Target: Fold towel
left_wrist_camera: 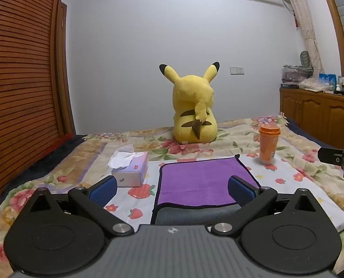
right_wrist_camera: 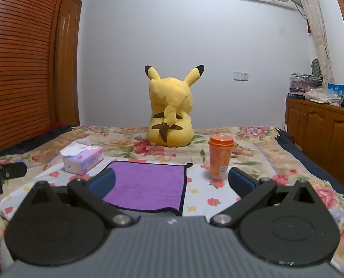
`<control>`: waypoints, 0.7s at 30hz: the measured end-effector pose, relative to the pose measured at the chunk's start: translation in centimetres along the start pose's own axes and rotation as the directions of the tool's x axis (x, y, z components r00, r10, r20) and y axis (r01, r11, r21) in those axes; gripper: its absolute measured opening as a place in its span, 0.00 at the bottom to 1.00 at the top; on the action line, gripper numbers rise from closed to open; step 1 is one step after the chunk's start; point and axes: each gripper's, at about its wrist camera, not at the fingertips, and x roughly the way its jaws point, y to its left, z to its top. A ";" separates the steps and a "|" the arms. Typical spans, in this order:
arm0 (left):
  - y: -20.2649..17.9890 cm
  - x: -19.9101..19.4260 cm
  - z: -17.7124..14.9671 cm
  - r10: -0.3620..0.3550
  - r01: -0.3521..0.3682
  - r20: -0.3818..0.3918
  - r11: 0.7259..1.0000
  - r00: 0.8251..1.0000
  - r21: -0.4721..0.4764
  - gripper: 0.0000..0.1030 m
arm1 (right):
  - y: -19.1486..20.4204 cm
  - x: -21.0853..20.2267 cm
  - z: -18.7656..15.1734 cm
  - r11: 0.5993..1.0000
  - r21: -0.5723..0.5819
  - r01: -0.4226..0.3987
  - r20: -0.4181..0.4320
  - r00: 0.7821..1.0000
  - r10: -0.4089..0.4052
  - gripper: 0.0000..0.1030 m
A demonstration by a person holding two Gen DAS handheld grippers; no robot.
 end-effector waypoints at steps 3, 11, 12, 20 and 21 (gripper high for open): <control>0.0 0.0 0.0 0.000 0.000 -0.001 1.000 1.000 0.001 1.00 | 0.0 0.0 0.0 1.000 -0.003 0.001 0.008 1.000 -0.001 1.00; 0.0 0.0 0.0 0.002 -0.002 -0.003 1.000 1.000 0.003 1.00 | -0.1 0.1 0.0 1.000 0.003 0.000 0.007 1.000 0.000 1.00; 0.0 0.1 0.0 0.002 -0.002 -0.003 1.000 1.000 0.003 1.00 | -0.1 0.1 0.0 1.000 0.002 0.000 0.006 1.000 0.000 1.00; 0.0 0.0 0.0 0.002 -0.002 0.001 1.000 1.000 0.006 1.00 | -0.1 0.1 -0.1 1.000 0.002 0.000 0.007 1.000 0.000 1.00; 0.0 0.0 0.0 0.002 -0.002 0.001 1.000 1.000 0.006 1.00 | -0.1 0.1 -0.1 1.000 0.001 0.000 0.007 1.000 0.000 1.00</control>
